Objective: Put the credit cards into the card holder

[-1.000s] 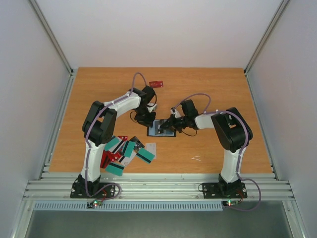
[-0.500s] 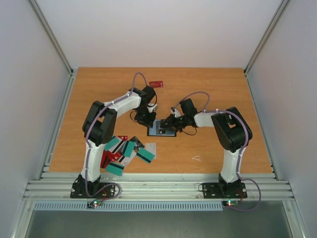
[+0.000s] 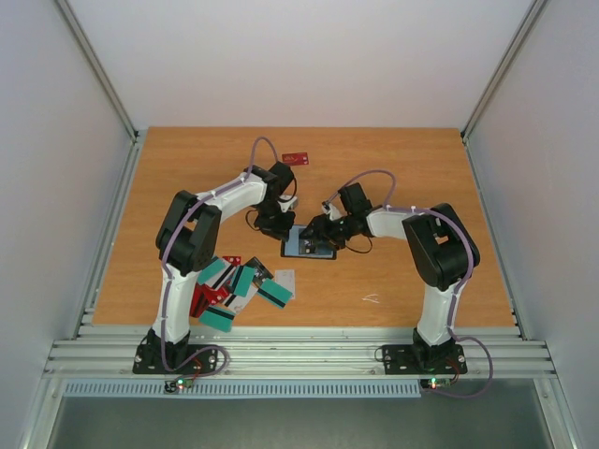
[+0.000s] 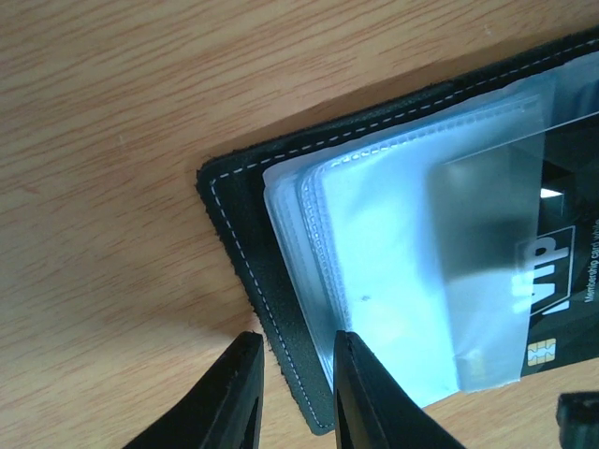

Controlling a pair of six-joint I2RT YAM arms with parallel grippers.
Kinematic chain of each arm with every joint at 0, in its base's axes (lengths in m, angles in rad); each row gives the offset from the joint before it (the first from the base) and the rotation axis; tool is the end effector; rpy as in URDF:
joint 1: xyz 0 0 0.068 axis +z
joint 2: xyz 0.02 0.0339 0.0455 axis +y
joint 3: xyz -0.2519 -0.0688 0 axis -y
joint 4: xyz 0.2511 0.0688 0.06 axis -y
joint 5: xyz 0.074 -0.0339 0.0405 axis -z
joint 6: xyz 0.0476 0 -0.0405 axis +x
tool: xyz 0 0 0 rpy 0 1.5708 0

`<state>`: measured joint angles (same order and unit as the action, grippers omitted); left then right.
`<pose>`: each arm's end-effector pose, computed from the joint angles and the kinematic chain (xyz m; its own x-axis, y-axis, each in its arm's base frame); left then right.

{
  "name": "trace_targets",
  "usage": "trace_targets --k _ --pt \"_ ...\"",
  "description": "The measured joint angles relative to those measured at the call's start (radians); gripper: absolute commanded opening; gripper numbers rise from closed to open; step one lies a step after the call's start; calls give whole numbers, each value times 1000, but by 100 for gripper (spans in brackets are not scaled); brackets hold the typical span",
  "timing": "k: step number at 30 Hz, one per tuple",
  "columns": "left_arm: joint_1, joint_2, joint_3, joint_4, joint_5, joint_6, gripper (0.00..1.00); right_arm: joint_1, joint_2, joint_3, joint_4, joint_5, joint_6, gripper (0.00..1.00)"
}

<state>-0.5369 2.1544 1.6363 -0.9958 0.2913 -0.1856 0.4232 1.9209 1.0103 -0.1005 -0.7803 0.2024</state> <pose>0.3483 -0.2232 0.1321 -0.9362 0.3515 -0.0030 0.3370 0.8950 -0.2923 0.3191 0.1804 0.0972 -0.8840 -0.2415 -0.4002 -0.4642 0.5545 0.6907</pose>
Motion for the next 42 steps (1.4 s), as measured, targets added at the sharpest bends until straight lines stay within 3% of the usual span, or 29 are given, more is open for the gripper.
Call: trace_targets --k 14,18,32,42 --pt "0 -1 82 -39 -23 -13 24 4 0 84 -170 50 -44 68" --pt "0 -2 81 -48 -39 -16 24 4 0 97 -198 60 -50 76" --pt "0 -1 31 -34 -26 -16 19 16 2 154 -319 113 -65 78" --pt "0 18 -16 26 93 -27 18 23 32 211 -387 127 -64 78"
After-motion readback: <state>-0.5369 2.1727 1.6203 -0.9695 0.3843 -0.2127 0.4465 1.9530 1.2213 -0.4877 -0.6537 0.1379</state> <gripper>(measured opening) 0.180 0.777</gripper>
